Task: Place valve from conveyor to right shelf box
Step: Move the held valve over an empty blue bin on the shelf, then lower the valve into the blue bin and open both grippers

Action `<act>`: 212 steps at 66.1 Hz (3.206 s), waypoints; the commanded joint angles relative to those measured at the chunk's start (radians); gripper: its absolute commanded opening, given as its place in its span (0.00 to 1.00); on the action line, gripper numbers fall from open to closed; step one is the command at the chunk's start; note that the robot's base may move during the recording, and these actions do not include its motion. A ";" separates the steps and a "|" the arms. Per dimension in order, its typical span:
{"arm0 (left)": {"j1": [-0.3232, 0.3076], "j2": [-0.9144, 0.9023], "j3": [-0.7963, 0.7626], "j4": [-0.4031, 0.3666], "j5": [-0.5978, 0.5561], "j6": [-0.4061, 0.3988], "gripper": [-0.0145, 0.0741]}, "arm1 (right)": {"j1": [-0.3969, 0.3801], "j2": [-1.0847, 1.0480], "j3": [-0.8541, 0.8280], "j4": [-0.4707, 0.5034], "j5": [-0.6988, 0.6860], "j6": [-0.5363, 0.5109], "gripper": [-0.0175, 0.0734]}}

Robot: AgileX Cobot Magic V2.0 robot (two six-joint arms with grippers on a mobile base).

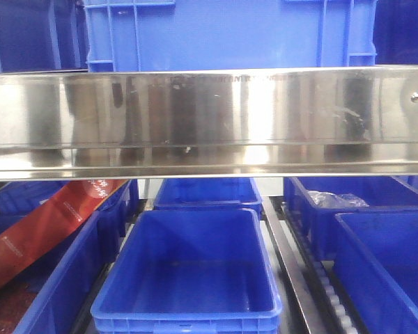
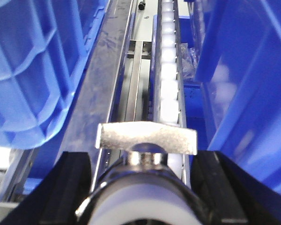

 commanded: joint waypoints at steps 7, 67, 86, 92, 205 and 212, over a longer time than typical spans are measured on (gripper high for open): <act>0.001 -0.010 -0.007 -0.010 -0.046 -0.001 0.04 | 0.001 -0.010 -0.008 -0.005 -0.064 -0.004 0.01; 0.001 -0.010 -0.007 -0.010 -0.048 -0.001 0.04 | 0.001 -0.010 -0.008 -0.005 -0.068 -0.004 0.01; 0.001 -0.010 -0.007 -0.010 -0.063 -0.001 0.04 | 0.001 -0.008 -0.008 -0.005 -0.130 -0.004 0.01; 0.001 -0.010 -0.007 -0.010 -0.085 -0.001 0.04 | 0.001 -0.008 -0.008 -0.005 -0.139 -0.004 0.01; -0.524 0.986 -1.222 -0.127 0.166 0.019 0.04 | 0.264 0.535 -0.636 0.039 -0.203 -0.004 0.13; -0.524 0.998 -1.222 -0.120 0.168 0.019 0.07 | 0.275 0.554 -0.636 0.056 -0.203 -0.004 0.32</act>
